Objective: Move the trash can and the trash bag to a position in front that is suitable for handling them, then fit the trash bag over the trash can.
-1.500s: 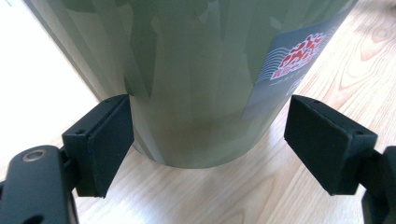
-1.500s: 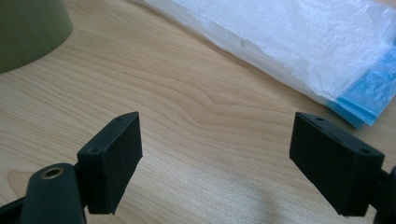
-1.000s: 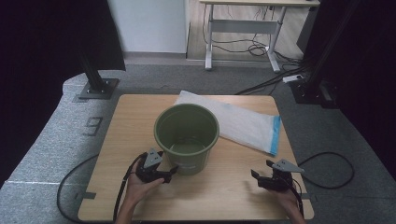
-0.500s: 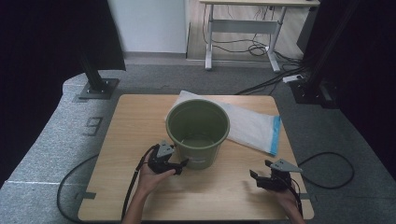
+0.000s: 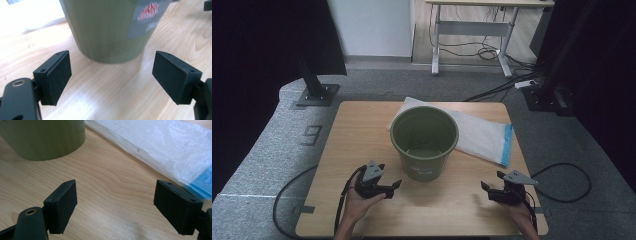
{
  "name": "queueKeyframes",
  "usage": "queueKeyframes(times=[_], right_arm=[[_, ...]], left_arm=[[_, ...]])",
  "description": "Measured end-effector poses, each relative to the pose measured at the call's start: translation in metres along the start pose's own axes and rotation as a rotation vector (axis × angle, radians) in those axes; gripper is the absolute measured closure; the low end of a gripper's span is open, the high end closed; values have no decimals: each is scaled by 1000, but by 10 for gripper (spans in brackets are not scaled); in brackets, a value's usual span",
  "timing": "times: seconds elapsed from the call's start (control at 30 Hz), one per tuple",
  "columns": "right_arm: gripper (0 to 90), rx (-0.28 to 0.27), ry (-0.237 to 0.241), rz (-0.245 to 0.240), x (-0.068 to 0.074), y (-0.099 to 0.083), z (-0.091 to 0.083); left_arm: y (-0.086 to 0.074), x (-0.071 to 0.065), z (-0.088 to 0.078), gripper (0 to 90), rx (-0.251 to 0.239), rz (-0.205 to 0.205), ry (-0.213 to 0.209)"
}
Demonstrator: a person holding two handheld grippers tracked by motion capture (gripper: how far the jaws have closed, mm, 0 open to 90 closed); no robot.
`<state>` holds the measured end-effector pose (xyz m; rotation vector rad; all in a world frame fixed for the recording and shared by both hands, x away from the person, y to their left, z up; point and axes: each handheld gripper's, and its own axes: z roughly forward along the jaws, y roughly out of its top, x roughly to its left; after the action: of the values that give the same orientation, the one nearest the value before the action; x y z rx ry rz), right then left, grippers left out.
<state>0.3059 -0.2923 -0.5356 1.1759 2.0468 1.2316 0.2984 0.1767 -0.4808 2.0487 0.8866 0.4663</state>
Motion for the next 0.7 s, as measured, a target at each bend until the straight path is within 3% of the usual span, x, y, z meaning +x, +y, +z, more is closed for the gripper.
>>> queueKeyframes(times=[0.2, 0.5, 0.7], right_arm=[[190, 10, 4, -2, 1, -1, 1], [197, 20, 11, -11, 3, -1, 4], [197, 8, -25, -21, 1, 2, 3]], left_arm=[[-17, 0, -11, 150, 3, -13, 14], [-27, 3, -14, 151, 10, -30, 19], [-31, 5, -17, 150, 11, -35, 28]])
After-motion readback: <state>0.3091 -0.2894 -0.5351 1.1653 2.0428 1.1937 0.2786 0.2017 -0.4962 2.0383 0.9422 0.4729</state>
